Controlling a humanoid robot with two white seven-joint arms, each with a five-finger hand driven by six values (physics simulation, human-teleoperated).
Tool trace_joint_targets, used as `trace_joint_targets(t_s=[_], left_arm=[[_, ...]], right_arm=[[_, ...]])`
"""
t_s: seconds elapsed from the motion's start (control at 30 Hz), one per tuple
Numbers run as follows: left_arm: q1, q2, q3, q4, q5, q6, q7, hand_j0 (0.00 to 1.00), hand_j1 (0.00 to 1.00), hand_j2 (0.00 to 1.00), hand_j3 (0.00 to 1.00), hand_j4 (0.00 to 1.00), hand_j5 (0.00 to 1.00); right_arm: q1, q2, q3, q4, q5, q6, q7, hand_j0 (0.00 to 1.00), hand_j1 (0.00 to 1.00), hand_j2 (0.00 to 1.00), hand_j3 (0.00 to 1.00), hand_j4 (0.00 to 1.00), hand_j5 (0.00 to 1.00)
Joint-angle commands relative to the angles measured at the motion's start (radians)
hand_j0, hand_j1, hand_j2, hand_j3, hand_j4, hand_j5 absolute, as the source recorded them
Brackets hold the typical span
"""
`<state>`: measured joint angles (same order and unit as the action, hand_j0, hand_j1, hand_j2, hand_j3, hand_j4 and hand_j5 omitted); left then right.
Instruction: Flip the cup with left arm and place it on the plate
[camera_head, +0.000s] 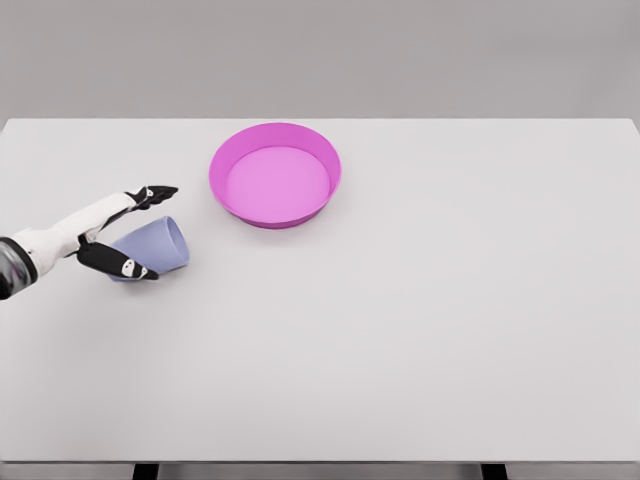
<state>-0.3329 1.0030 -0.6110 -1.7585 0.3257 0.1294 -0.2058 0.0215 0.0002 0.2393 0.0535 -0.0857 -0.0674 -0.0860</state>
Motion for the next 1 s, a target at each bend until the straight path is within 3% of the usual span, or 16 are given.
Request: trace_joint_targets(t_s=[0.0, 0.77, 0.97], left_arm=[[0.002, -0.007, 0.002, 0.001, 0.001, 0.019, 0.0, 1.0, 1.0, 1.0, 1.0, 1.0, 1.0], [0.002, -0.06, -0.004, 0.039, -0.001, 0.081, 0.0, 1.0, 1.0, 1.0, 1.0, 1.0, 1.0], [0.006, -0.058, -0.009, 0.037, -0.001, 0.087, 0.0, 0.83, 0.83, 0.83, 0.83, 0.83, 0.83]], right_arm=[[0.0, 0.0, 0.0, 0.0, 0.0, 0.0, 0.0, 1.0, 1.0, 1.0, 1.0, 1.0, 1.0], [0.0, 0.0, 0.0, 0.0, 0.0, 0.0, 0.0, 1.0, 1.0, 1.0, 1.0, 1.0, 1.0], [0.0, 0.0, 0.0, 0.0, 0.0, 0.0, 0.0, 1.0, 1.0, 1.0, 1.0, 1.0, 1.0]])
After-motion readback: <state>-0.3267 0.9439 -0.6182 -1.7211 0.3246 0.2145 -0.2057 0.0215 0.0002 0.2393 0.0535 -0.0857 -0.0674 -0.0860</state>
